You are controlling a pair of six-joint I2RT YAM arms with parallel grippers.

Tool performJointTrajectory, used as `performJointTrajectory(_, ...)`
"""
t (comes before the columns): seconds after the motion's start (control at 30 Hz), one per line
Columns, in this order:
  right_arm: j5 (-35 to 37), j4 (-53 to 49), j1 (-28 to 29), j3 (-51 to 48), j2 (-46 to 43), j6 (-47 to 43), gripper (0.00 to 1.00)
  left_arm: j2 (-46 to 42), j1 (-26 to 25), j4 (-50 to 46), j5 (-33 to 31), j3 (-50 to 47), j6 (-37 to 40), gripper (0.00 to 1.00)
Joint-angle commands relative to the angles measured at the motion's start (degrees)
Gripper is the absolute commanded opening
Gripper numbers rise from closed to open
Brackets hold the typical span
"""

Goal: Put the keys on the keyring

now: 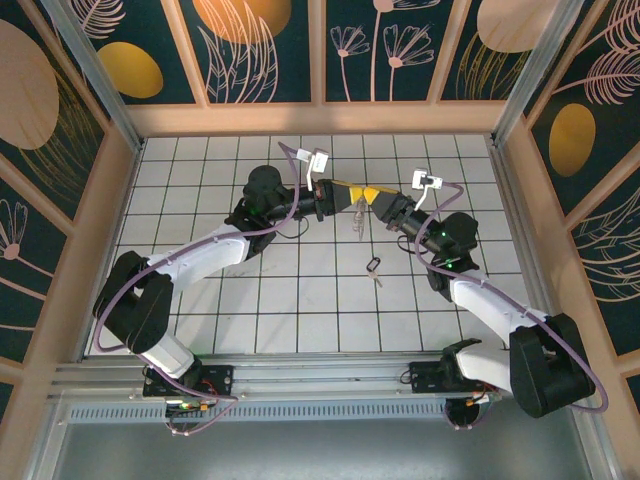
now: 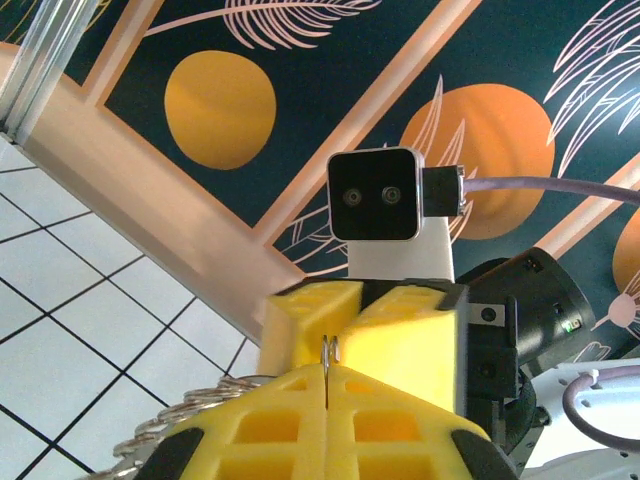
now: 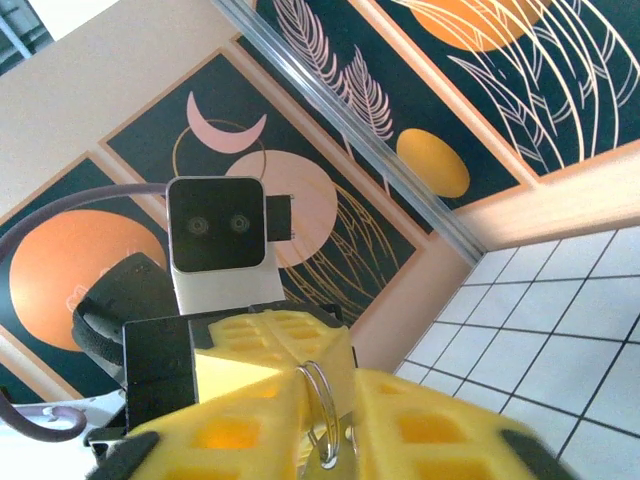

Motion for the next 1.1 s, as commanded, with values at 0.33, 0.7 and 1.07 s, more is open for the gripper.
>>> performJointTrajectory(0.33,2.19,3.02,0.06,1.05,0.2,0.28,0.0,-3.15,-0.26,2.2,-9.04,-0.45,-2.8,0.47)
performJointTrajectory(0.7,10.92,5.38,0.77,0.61,0.3,8.72,0.0,-7.08,-0.25,11.22,-19.24,-5.88,-12.88,0.61)
performJointTrajectory(1.07,14.03,5.84,2.96,2.32,1.7,10.25,0.0,-2.68,-0.61,17.61,-17.36,-7.29,-18.48,0.47)
